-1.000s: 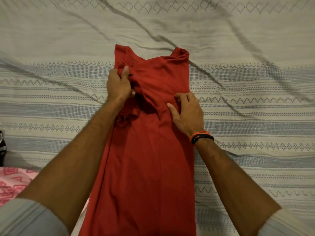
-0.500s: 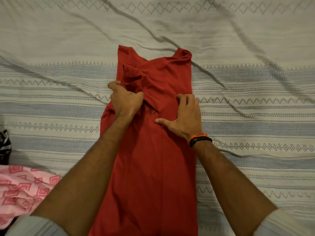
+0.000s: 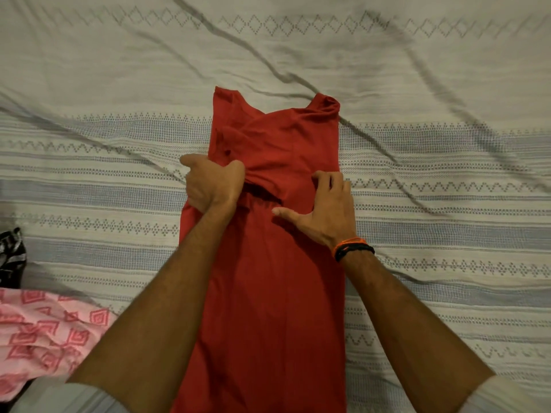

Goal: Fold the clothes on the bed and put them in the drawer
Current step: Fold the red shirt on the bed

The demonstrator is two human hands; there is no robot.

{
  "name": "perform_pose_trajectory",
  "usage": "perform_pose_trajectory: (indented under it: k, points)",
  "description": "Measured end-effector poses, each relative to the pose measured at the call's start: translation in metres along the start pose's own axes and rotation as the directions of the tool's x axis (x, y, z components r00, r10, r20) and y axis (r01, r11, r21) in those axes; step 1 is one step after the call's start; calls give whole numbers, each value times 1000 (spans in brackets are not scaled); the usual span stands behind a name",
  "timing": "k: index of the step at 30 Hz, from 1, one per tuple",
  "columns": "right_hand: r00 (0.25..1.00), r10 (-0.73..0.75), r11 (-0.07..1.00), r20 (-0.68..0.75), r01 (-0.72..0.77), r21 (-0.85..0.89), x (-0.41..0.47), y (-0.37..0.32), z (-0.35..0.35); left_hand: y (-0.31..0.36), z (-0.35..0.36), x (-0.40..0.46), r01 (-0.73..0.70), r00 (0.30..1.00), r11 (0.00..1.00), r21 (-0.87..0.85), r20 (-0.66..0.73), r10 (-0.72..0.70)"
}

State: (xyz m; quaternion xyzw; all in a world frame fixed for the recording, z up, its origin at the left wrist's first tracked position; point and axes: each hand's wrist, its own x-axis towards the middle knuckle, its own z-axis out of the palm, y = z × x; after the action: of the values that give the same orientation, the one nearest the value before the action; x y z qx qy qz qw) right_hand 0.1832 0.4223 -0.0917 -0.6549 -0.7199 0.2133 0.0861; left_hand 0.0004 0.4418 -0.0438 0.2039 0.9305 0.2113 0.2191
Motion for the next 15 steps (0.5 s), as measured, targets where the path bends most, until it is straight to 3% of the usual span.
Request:
perform_pose_trajectory:
  k: [2, 6, 10, 15]
  points:
    - [998, 24, 998, -55, -21, 53, 11, -4, -4, -2, -4, -3, -109, 993, 987, 120, -28, 113]
    - [976, -157, 987, -154, 149, -61, 41, -11, -16, 2, 3, 14, -177, 980, 984, -36, 87, 180]
    - [945, -315, 930, 94, 327, -170, 66, -17, -22, 7, 8, 27, -138, 989, 990, -13, 57, 138]
    - [933, -184, 940, 308, 259, -224, 78, -17, -22, -9, 8, 40, -185, 982, 982, -30, 32, 186]
